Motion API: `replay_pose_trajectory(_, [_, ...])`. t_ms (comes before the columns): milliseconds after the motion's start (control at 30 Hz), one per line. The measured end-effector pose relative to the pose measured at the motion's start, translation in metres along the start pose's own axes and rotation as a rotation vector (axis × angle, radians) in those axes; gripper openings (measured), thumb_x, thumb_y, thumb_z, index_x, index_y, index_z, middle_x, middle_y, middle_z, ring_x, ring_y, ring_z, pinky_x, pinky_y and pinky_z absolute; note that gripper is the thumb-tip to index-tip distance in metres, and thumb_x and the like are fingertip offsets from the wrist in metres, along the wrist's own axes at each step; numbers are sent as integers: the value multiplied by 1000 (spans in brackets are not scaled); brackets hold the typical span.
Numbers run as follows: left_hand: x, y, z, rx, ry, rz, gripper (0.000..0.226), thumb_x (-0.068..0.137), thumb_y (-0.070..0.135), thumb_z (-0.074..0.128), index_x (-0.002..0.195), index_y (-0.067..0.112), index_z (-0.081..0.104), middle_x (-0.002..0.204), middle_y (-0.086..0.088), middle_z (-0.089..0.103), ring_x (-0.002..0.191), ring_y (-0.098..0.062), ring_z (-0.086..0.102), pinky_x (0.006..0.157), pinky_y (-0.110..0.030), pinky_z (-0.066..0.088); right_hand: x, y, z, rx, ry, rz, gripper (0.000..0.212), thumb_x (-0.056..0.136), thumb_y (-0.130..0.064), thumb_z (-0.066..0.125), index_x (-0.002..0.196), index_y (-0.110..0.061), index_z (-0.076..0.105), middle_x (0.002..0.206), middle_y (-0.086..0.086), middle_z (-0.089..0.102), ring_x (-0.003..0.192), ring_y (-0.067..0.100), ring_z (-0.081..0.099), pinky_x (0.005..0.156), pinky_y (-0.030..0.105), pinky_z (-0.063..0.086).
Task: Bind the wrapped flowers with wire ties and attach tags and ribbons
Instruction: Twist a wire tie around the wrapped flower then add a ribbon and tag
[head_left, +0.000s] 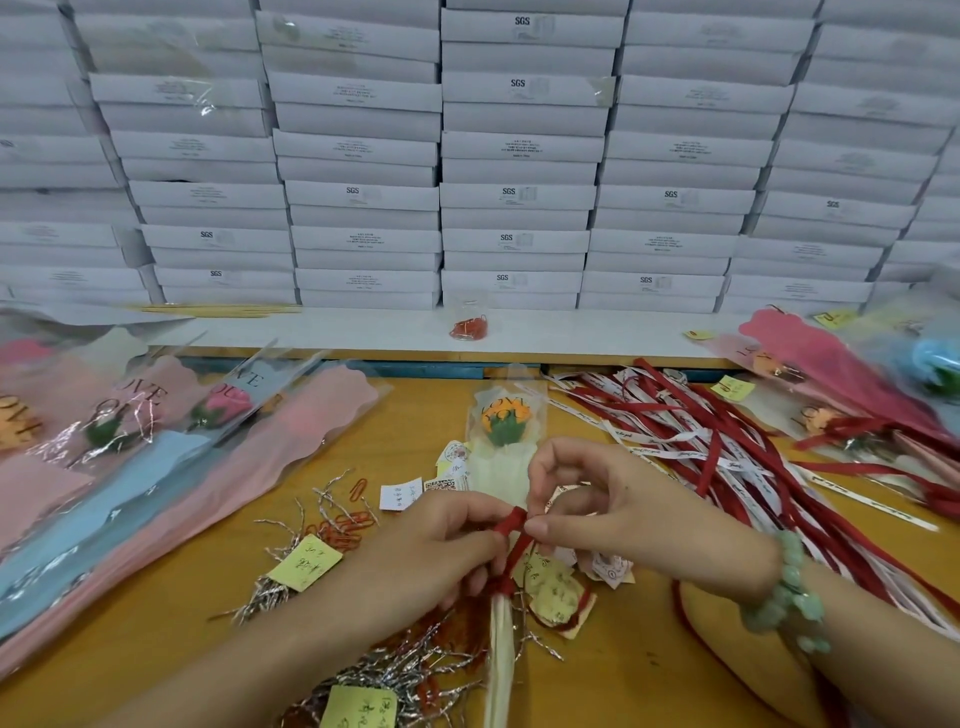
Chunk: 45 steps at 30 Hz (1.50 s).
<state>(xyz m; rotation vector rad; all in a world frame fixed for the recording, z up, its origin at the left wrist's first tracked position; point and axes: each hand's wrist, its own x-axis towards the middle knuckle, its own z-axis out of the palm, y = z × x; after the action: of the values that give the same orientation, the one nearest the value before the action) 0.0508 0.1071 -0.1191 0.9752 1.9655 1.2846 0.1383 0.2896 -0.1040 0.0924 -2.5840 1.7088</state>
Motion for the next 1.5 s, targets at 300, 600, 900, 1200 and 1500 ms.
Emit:
replay_pose_trajectory(300, [0,-4,0,34,-25,55,16,96,21,59,93,18,75,69,-3,55,54,-7,44,50,-17,33,-3,-7,11,-3,112,-175,9,90,-5,66,97,-10,66,100,-2,70,91,18,71,71,35,60])
replay_pose_trajectory(600, [2,-1,1,-68,15,-37,34,100,21,50,68,18,62,48,10,54,40,-1,43,44,-15,33,-1,4,11,-550,144,-186,8,83,-27,76,80,-30,68,80,-19,67,77,1,64,64,11,43])
replay_pose_trajectory(900, [3,-11,-6,-206,165,34,15,93,12,63,88,17,76,63,-6,64,48,-11,48,49,-13,39,-1,-2,11,-522,186,-156,10,89,-31,67,80,-30,63,79,-19,63,72,2,60,60,10,42])
replay_pose_trajectory(1200, [3,-8,-5,-195,222,71,15,83,7,74,78,21,75,77,-1,73,57,-8,64,54,-14,48,-5,-3,23,-337,152,-41,7,78,-26,80,77,-23,74,73,-9,71,59,2,58,55,19,48])
replay_pose_trajectory(1500, [2,-6,-2,-32,236,163,17,75,9,80,76,25,75,79,-1,76,77,-14,71,72,-23,58,-5,6,27,-471,221,-198,36,79,-22,77,101,-27,49,94,-17,65,95,0,61,75,13,46])
